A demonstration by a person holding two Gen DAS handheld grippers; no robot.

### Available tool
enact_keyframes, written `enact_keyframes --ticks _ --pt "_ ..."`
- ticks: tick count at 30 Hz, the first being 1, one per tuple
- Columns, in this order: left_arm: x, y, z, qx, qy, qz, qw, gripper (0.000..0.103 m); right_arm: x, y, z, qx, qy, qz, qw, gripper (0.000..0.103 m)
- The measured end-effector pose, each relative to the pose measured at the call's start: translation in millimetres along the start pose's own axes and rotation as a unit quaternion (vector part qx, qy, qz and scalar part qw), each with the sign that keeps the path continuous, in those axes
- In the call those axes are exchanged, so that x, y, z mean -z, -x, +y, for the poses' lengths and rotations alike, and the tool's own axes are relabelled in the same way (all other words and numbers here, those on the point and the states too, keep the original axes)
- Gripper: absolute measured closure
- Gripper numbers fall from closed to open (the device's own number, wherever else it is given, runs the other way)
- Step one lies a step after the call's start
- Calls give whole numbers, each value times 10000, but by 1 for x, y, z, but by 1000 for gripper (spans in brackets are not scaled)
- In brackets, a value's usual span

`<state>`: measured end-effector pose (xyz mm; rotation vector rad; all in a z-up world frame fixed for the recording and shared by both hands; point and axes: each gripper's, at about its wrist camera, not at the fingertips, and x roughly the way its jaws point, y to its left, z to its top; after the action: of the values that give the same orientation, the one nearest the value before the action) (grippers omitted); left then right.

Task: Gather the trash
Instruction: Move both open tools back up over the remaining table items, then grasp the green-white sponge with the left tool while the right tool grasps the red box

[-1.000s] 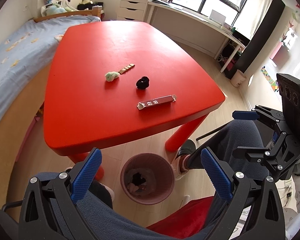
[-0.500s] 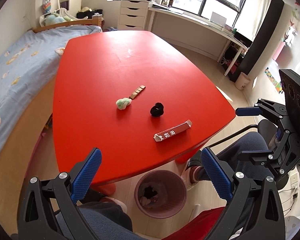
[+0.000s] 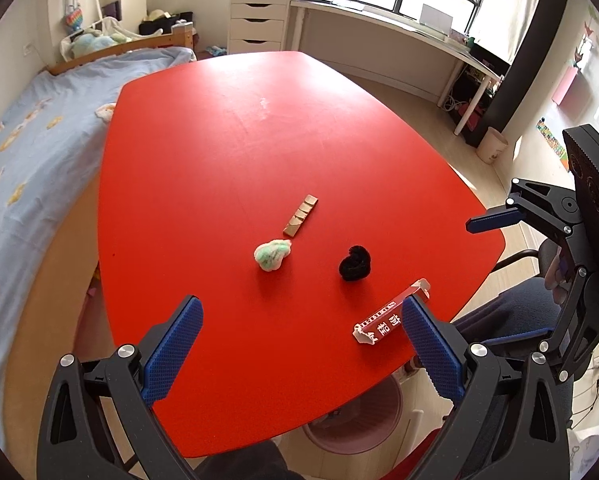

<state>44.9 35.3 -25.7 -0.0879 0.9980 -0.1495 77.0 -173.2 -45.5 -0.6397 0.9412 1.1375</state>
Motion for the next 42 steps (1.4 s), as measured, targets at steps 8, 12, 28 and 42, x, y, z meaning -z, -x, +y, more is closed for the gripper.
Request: enact_keyframes --ticks 8,12,28,42 --pt "-16 -46 13 4 -81 424 9991 8 -12 -37 -11 -136 255 354 9990 3" --pt "-20 -68 20 68 -17 623 9980 8 -13 -53 -11 -178 374 534 9977 3" --pt "-20 -96 22 -98 -38 702 9975 25 -9 -77 -3 -275 561 758 9952 37" --pt "-22 -95 17 -220 -210 689 9972 80 -8 -73 -11 -66 454 695 9965 86"
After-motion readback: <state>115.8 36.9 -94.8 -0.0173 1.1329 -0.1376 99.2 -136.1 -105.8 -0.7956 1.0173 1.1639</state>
